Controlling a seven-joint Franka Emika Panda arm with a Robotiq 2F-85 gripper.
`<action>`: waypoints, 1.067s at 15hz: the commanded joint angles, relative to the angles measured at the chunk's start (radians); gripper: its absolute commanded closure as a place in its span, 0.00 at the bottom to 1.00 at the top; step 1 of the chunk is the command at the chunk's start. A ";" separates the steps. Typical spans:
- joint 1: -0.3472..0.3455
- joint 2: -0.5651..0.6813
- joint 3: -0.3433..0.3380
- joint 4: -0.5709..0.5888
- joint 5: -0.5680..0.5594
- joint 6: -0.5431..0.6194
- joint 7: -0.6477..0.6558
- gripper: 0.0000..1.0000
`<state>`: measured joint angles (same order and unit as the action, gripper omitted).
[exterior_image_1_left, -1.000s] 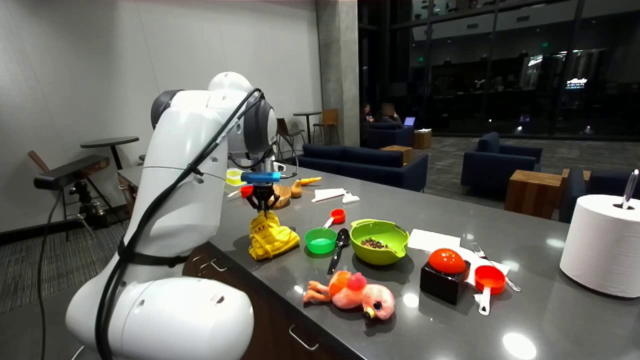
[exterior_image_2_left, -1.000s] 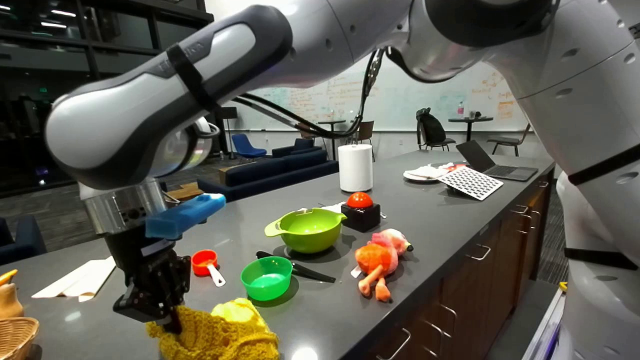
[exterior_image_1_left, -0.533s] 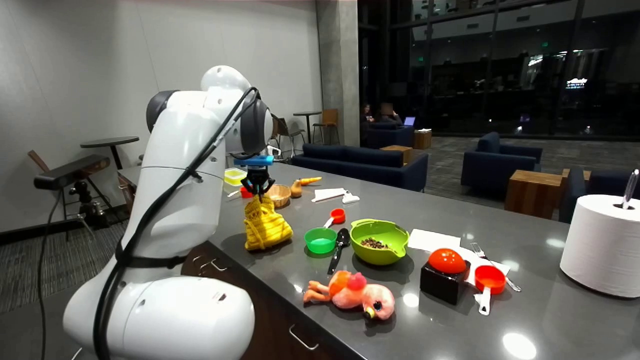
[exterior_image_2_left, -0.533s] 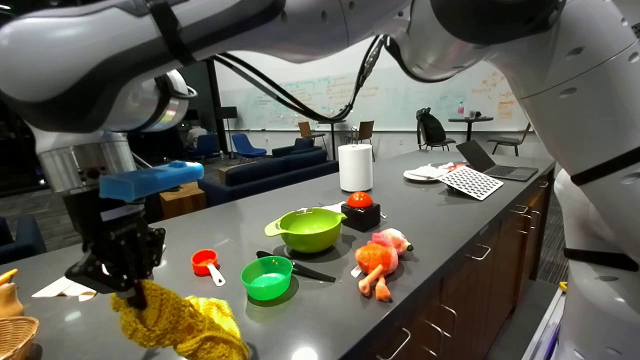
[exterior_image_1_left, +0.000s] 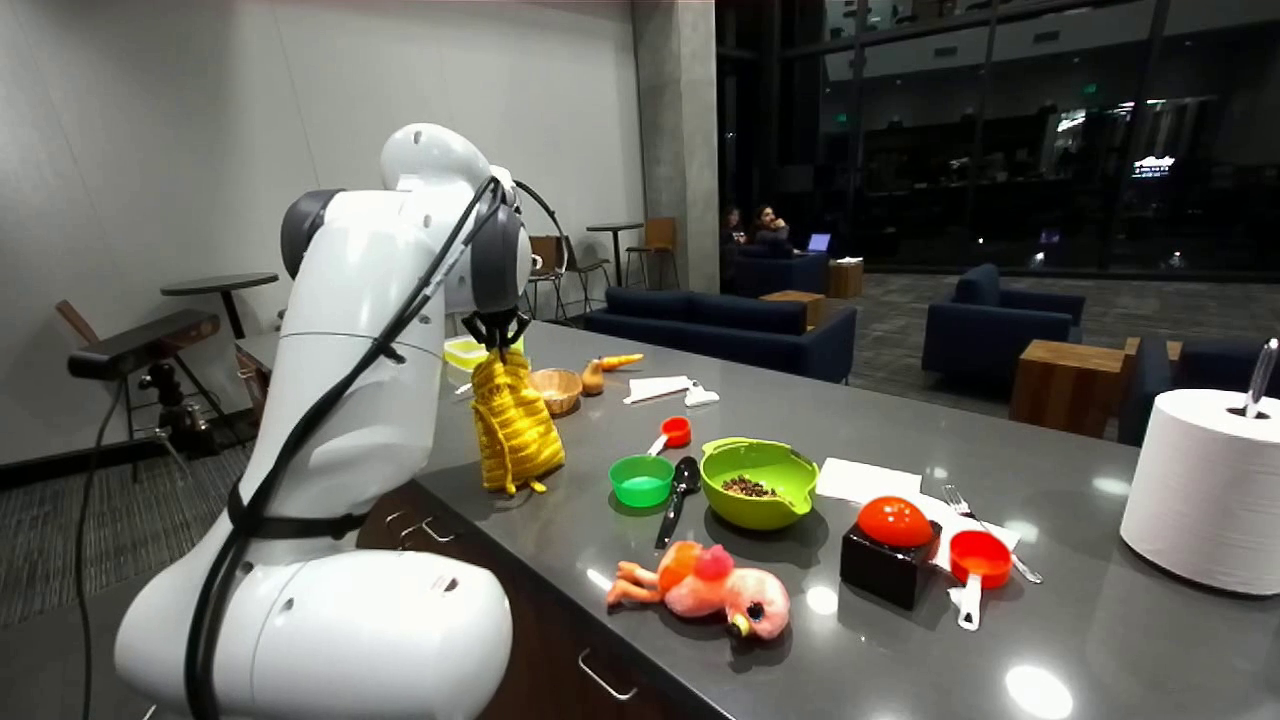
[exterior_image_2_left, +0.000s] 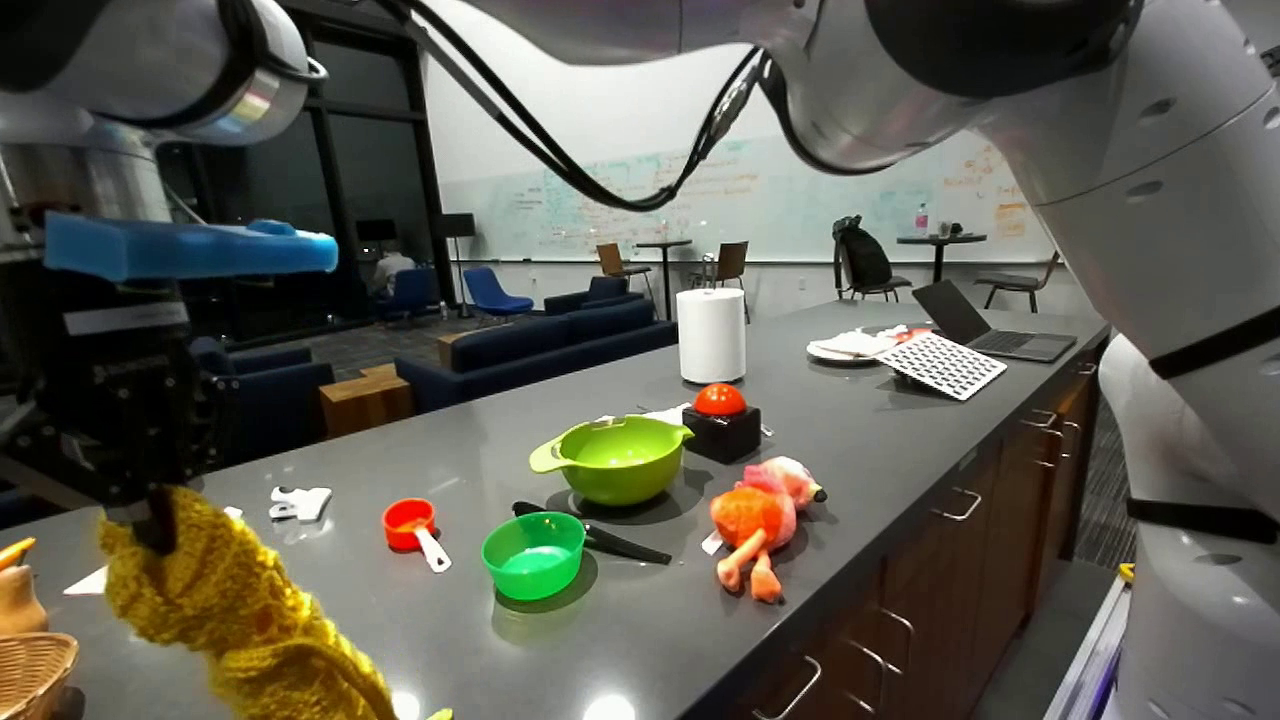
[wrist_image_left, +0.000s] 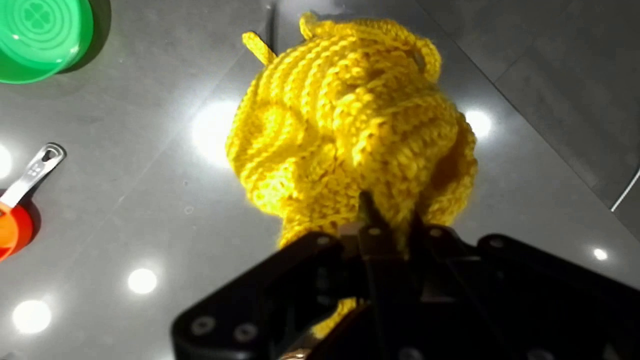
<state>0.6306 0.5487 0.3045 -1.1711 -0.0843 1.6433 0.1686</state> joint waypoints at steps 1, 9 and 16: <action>0.054 0.040 -0.031 0.148 -0.023 -0.078 0.038 0.98; 0.021 -0.009 -0.028 0.123 0.009 0.035 0.109 0.98; -0.026 -0.057 -0.010 -0.034 0.063 0.300 0.104 0.98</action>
<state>0.6281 0.5698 0.2821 -1.0730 -0.0526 1.8203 0.2679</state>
